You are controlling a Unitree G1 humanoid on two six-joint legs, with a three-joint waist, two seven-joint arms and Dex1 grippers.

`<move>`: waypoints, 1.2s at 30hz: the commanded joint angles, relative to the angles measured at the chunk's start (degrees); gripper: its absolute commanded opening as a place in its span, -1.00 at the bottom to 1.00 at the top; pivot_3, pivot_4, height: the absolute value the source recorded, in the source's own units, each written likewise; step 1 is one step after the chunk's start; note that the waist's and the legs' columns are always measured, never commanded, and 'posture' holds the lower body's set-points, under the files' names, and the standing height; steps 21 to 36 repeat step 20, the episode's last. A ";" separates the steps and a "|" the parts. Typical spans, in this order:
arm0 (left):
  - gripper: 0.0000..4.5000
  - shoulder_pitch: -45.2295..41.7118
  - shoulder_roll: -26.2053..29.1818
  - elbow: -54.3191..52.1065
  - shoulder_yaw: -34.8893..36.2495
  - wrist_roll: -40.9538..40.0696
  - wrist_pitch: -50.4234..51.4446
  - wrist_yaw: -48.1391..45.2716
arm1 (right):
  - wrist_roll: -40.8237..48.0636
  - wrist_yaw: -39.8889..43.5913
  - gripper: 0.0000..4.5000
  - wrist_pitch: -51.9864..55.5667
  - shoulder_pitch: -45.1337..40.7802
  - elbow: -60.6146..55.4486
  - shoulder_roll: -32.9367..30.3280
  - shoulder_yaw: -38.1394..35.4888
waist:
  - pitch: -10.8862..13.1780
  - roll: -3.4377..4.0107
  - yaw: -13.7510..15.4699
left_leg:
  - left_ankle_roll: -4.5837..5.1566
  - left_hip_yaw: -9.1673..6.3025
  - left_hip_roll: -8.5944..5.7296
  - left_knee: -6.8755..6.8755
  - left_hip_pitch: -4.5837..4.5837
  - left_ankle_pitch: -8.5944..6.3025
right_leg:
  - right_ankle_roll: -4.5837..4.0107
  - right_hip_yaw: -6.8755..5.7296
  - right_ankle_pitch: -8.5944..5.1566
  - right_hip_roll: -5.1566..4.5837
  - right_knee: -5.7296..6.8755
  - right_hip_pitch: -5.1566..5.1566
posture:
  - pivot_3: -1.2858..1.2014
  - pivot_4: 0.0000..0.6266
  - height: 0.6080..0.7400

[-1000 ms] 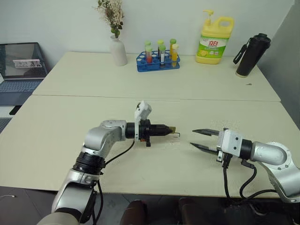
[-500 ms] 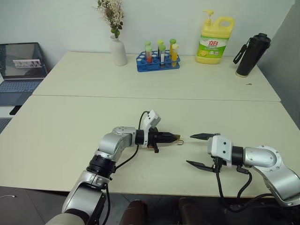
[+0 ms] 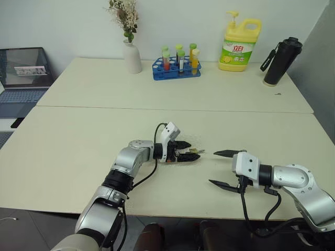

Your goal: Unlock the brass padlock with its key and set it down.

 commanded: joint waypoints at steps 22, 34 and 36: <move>0.99 17.96 25.42 -33.97 10.75 -0.27 -12.16 -3.94 | 8.34 3.37 1.00 5.35 -3.59 -0.59 -1.93 -8.42 | 0.00 0.01 0.09 | 0.03 0.01 0.03 -0.07 0.03 -0.02 | 0.00 -0.02 0.00 -0.03 -0.06 0.03 | 0.03 -0.52 1.00; 0.99 17.96 25.42 -33.97 10.75 -0.27 -12.16 -3.94 | 8.34 3.37 1.00 5.35 -3.59 -0.59 -1.93 -8.42 | 0.00 0.01 0.09 | 0.03 0.01 0.03 -0.07 0.03 -0.02 | 0.00 -0.02 0.00 -0.03 -0.06 0.03 | 0.03 -0.52 1.00; 0.99 17.96 25.42 -33.97 10.75 -0.27 -12.16 -3.94 | 8.34 3.37 1.00 5.35 -3.59 -0.59 -1.93 -8.42 | 0.00 0.01 0.09 | 0.03 0.01 0.03 -0.07 0.03 -0.02 | 0.00 -0.02 0.00 -0.03 -0.06 0.03 | 0.03 -0.52 1.00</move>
